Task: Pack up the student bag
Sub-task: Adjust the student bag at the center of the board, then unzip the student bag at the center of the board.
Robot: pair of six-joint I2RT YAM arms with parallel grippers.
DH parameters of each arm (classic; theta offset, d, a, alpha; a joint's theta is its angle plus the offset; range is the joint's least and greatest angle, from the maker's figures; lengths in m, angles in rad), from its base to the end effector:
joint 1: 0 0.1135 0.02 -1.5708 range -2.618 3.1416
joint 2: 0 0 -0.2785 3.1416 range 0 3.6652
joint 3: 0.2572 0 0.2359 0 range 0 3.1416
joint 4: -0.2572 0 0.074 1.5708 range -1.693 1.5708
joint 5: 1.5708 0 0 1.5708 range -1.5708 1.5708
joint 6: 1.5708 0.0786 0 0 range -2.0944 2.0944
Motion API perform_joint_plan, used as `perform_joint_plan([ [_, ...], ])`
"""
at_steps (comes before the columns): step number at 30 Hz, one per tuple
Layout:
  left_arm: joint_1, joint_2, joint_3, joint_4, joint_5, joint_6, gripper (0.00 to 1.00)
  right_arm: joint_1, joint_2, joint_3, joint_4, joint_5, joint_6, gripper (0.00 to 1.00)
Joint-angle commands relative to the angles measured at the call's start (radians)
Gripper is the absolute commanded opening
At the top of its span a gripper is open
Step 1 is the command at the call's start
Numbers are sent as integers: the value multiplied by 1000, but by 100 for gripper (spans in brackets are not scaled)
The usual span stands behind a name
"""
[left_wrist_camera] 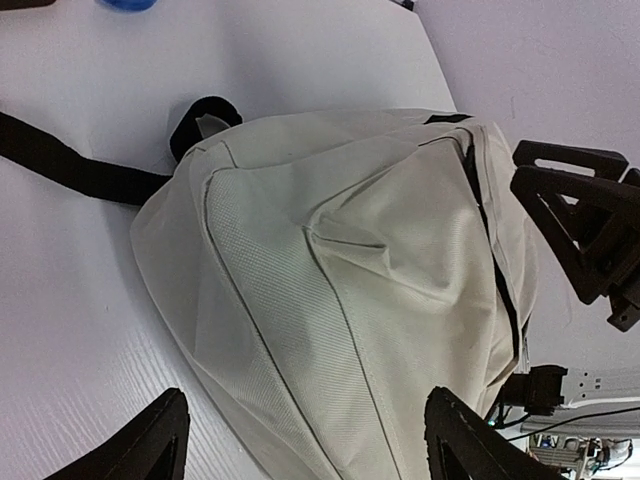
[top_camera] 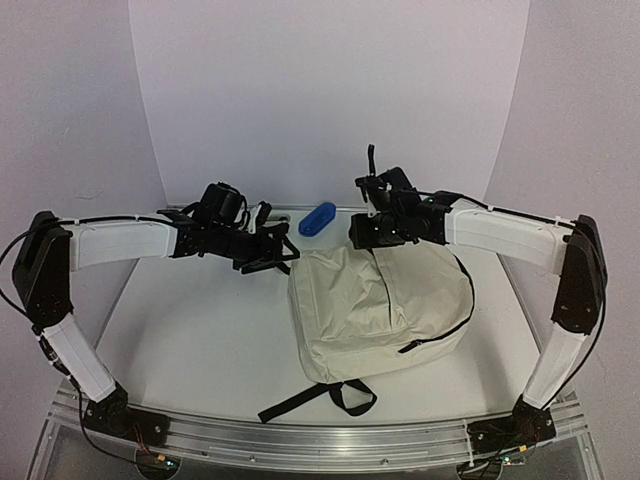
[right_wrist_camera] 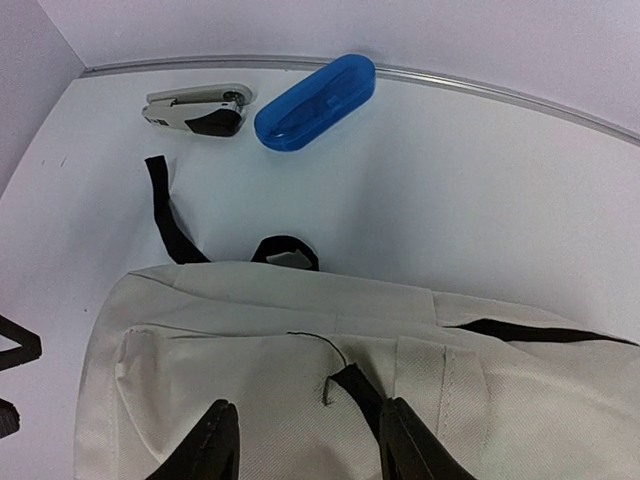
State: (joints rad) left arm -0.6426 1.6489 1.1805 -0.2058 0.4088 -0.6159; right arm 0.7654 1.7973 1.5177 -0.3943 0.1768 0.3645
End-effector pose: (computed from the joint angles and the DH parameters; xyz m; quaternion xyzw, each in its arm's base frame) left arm 0.2907 -0.2567 0.2505 0.0998 0.8812 -0.3977 0.2355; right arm 0.3245 0.2926 0.2851 -0.1412 0.8873 0.1640 0.4074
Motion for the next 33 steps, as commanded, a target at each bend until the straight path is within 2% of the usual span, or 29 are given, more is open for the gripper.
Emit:
perform_joint_plan([
  [1,-1,38,65,64,13,-39,81,-3,38,58,-44,87,-52,45],
  [11,0,107,106,72,1,-38,80,-3,105,99,-45,98,-53,33],
  [13,0,111,109,64,-11,-32,80,-3,111,99,-45,99,-53,29],
  [21,1,166,154,53,-63,-28,75,-3,97,82,-46,110,-42,1],
  [24,6,195,176,42,-64,-30,74,-4,79,75,-46,110,-34,0],
  [28,8,232,187,48,-45,-43,61,-5,52,65,-45,91,-27,0],
  [29,8,237,189,51,-40,-46,55,-5,42,60,-44,82,-27,0],
  [30,8,238,189,54,-39,-45,53,-5,40,58,-44,78,-28,0],
  [32,8,239,189,59,-36,-48,44,-3,29,52,-44,58,-31,0],
  [33,8,239,189,61,-32,-50,36,-4,18,46,-44,33,-36,0],
])
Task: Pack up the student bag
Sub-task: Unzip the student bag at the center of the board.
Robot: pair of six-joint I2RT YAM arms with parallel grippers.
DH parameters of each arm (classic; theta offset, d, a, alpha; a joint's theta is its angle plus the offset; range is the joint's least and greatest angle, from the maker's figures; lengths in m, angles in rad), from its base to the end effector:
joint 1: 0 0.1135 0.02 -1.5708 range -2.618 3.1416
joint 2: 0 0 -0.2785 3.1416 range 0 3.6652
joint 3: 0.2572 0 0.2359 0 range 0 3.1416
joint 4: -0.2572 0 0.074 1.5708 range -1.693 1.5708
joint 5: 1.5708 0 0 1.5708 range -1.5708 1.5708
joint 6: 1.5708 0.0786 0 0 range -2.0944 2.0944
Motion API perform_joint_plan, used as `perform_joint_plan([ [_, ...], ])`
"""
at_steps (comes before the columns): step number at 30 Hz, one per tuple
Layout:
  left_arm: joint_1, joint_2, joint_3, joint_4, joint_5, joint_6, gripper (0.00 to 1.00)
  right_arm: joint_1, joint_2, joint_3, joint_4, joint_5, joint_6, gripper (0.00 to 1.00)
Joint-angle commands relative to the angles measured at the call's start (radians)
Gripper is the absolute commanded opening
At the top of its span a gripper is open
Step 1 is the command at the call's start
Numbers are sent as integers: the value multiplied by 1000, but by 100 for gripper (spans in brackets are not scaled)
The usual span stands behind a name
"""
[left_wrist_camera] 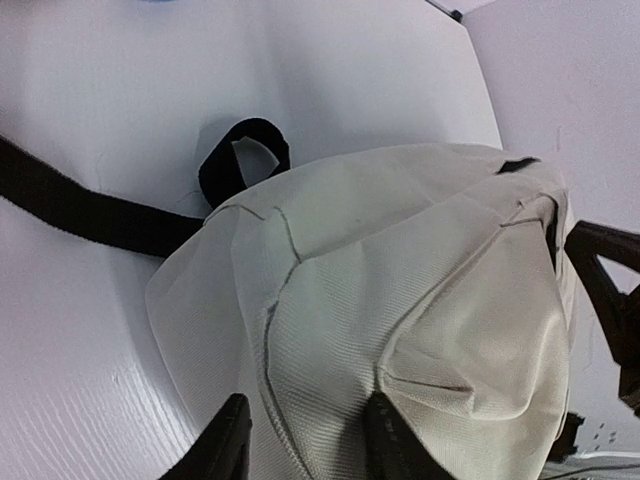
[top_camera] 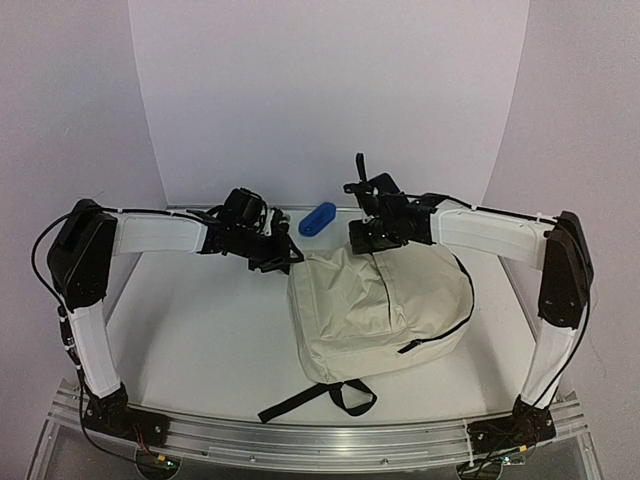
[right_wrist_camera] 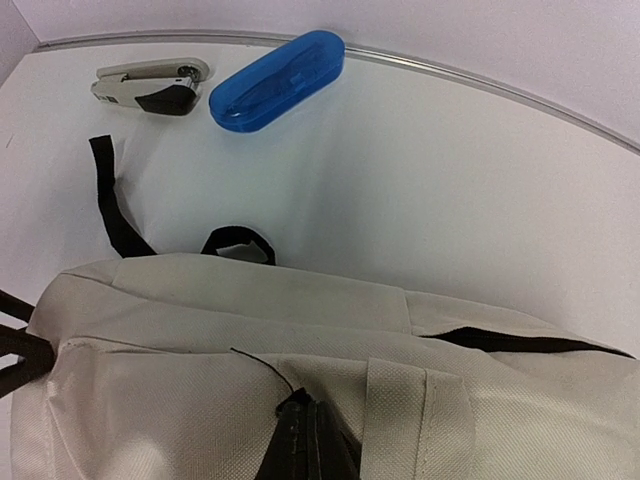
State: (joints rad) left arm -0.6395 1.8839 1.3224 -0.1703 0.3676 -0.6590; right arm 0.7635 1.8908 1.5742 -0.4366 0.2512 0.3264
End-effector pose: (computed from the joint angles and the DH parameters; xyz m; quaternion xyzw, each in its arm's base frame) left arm 0.3366 -0.2855 0.2093 0.0657 0.8986 -0.3751 0.2180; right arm 0.3405 0.2988 0.2612 -0.1488 0.8995 0.1061 0.3968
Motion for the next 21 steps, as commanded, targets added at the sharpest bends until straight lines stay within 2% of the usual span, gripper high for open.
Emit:
perform_joint_plan([
  [1,5,4,46,28,12,-8,33,-2,-81,-12,-2,-51,-1,0],
  [7,9,3,28,48,23,-13,3,-14,-108,-28,-6,-142,-42,0],
  [8,10,4,25,53,29,-12,1,-18,-104,-26,-10,-155,-47,0],
  [9,13,4,21,58,34,-12,0,-26,-99,-21,-18,-168,-52,0],
  [10,17,4,18,67,44,-11,0,-33,-94,-17,-24,-185,-60,4],
  [11,21,7,13,79,57,-14,0,-48,-86,-8,-33,-215,-71,14],
  [13,27,11,12,90,78,-12,0,-65,-67,8,-50,-242,-91,21],
  [16,33,17,17,94,88,-5,0,-77,-42,39,-80,-268,-127,26],
  [21,38,28,34,87,99,7,0,-88,0,90,-120,-277,-175,27],
])
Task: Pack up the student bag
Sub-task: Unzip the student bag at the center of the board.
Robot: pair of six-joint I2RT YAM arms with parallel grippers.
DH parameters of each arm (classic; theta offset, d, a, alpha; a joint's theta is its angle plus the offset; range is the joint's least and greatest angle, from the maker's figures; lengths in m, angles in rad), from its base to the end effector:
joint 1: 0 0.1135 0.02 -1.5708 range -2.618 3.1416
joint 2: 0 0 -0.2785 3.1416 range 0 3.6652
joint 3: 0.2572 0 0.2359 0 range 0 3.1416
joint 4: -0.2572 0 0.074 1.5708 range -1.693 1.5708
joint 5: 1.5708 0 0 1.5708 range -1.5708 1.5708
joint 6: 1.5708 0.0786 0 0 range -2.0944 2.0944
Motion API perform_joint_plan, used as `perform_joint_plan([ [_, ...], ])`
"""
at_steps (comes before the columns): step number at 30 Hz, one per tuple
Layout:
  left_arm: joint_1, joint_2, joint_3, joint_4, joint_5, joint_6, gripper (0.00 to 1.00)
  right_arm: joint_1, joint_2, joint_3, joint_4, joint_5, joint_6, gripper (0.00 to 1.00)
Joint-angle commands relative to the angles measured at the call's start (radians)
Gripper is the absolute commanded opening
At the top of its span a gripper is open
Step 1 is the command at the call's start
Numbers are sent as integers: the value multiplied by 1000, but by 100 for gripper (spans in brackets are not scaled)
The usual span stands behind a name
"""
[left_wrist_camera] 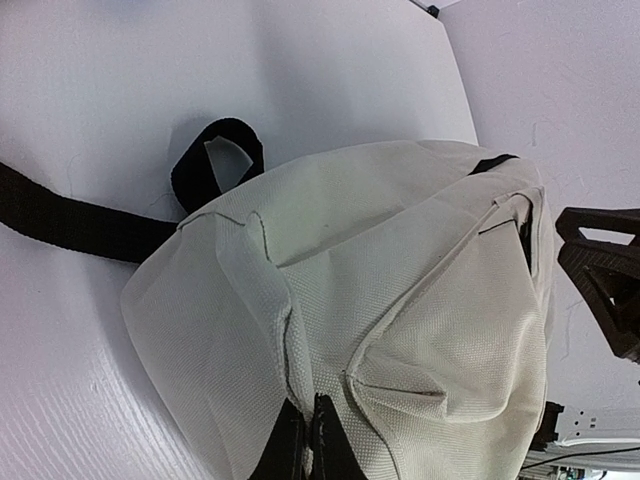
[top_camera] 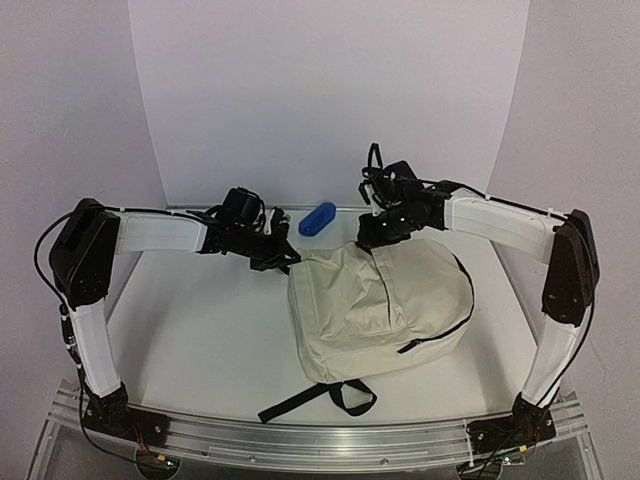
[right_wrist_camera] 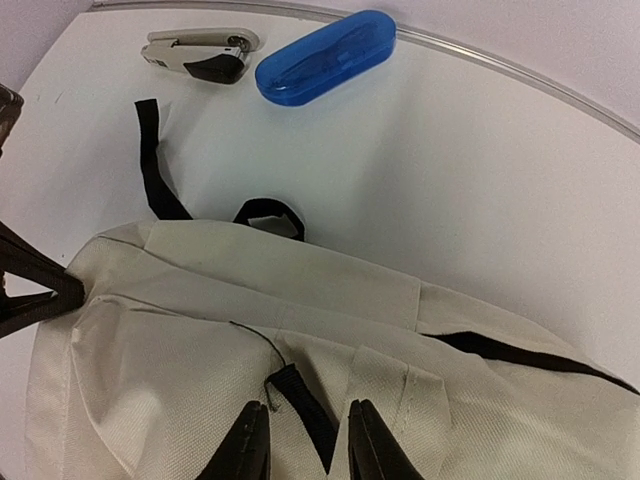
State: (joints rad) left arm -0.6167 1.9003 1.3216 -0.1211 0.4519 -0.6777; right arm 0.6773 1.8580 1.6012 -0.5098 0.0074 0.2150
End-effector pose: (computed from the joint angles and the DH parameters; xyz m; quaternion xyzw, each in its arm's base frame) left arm 0.3429 -0.2852 0.2093 0.0675 0.8861 -0.4099 0.2055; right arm 0.3469 0.2782 0.2748 -0.2094 0.8961 0.1658 0.3545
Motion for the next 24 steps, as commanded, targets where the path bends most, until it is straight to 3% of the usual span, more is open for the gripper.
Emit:
perform_joint_plan([
  [1,16,16,39,34,17,29,0,-3,43,73,-52,-38,-71,27],
  [11,21,34,74,6,31,41,0,-12,136,203,-137,-37,-189,23],
  [24,23,40,107,-34,19,58,0,-11,182,221,-180,-13,-271,19],
])
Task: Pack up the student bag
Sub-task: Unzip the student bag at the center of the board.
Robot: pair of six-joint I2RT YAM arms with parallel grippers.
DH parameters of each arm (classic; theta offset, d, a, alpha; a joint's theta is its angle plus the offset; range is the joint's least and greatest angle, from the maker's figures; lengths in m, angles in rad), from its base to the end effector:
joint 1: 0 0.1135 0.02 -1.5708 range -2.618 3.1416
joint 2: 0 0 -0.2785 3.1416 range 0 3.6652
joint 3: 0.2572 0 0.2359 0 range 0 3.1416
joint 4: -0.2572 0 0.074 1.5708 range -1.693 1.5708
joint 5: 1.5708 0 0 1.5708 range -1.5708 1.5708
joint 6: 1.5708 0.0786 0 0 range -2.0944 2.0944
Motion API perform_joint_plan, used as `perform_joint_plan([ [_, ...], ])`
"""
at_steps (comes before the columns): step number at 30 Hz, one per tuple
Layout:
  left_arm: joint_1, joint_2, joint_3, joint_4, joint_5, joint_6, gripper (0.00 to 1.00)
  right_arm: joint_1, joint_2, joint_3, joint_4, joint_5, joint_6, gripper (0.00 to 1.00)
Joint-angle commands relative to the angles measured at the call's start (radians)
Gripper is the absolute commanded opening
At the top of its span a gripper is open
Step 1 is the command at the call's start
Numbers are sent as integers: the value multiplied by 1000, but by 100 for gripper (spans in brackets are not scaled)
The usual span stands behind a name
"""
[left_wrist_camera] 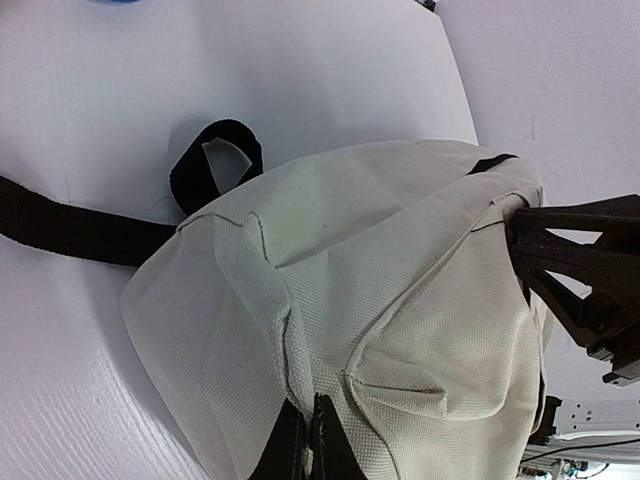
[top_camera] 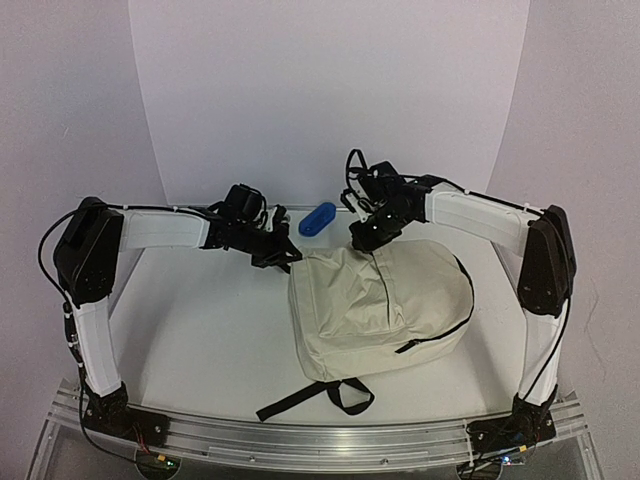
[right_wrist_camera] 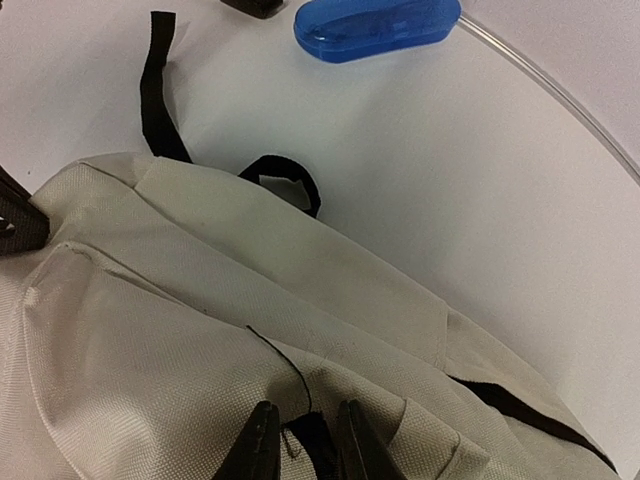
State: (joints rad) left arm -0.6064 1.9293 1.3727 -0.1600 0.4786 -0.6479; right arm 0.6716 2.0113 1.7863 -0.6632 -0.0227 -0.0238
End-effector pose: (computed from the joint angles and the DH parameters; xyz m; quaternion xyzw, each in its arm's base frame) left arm 0.3504 -0.2871 0.2103 0.0798 0.8861 -0.4108 0.1992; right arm 0.3674 0.2943 0.2546 -0.3246 0.8846 0.1167 0.3139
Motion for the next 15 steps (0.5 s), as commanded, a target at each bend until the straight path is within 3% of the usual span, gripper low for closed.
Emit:
perform_joint_plan([
  [1,13,11,56,4,-9,28,0,-5,37,37,-26,14,-31,17],
  [6,14,10,56,-2,-24,28,0,-5,49,37,-22,-8,-30,0],
  [15,58,-3,16,19,-36,6,0,-5,-33,7,-11,-151,-7,0],
])
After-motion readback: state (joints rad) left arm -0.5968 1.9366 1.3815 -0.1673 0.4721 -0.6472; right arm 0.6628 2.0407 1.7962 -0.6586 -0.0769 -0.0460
